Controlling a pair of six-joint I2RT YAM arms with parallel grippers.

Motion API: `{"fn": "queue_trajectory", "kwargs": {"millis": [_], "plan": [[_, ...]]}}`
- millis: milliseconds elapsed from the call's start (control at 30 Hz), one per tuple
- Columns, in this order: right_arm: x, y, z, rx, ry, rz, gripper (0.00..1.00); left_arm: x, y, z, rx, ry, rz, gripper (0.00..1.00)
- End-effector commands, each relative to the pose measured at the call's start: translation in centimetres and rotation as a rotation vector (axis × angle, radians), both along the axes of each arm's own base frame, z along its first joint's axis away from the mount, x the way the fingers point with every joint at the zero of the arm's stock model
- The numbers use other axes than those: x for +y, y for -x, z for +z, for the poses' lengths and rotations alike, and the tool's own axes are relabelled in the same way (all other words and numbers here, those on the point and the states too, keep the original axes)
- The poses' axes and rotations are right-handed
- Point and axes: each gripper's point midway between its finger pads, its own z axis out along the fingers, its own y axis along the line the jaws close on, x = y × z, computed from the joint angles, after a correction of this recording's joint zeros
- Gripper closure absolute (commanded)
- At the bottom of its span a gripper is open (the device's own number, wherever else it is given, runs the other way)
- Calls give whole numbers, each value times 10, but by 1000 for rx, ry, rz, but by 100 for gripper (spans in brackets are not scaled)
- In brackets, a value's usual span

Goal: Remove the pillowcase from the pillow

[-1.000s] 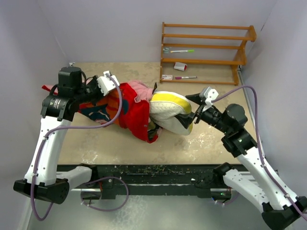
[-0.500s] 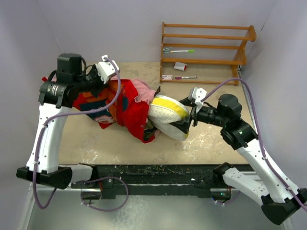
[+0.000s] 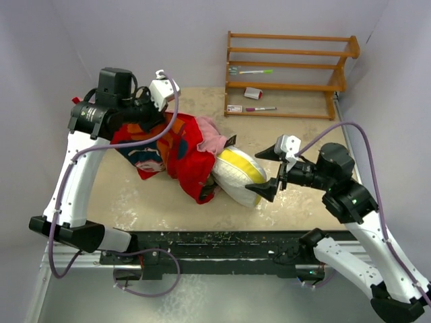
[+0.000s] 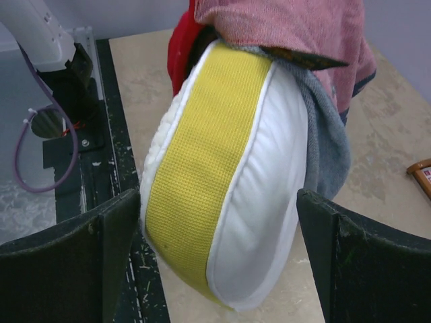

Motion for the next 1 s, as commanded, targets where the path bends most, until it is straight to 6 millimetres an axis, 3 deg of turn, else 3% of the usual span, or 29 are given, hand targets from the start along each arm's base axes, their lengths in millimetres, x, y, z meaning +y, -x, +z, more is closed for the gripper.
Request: {"fn": "queue_trajectory", "kwargs": {"millis": [0, 100, 233, 400, 667, 800, 900, 933, 967], "plan": [[-9, 9, 32, -75, -37, -22, 0, -12, -3, 28, -107, 82, 13, 100], [-10, 7, 59, -127, -91, -45, 0, -30, 1, 19, -69, 105, -9, 100], [3, -1, 51, -43, -72, -8, 0, -57, 2, 13, -45, 114, -38, 100], [3, -14, 52, -50, -67, -51, 0, -59, -11, 19, -69, 96, -17, 100], [13, -42, 23, 7, 37, -65, 0, -54, -20, 17, -90, 53, 9, 100], [13, -58, -13, 65, 136, -105, 1, -44, -23, 22, -138, 11, 32, 100], [8, -79, -37, 95, 186, -201, 21, -35, -26, 29, -180, -23, 57, 100], [-1, -89, -45, 101, 208, -282, 40, -32, -27, 30, -190, -34, 68, 100], [-6, -96, -48, 107, 207, -337, 65, -27, -27, 33, -201, -44, 80, 100]]}}
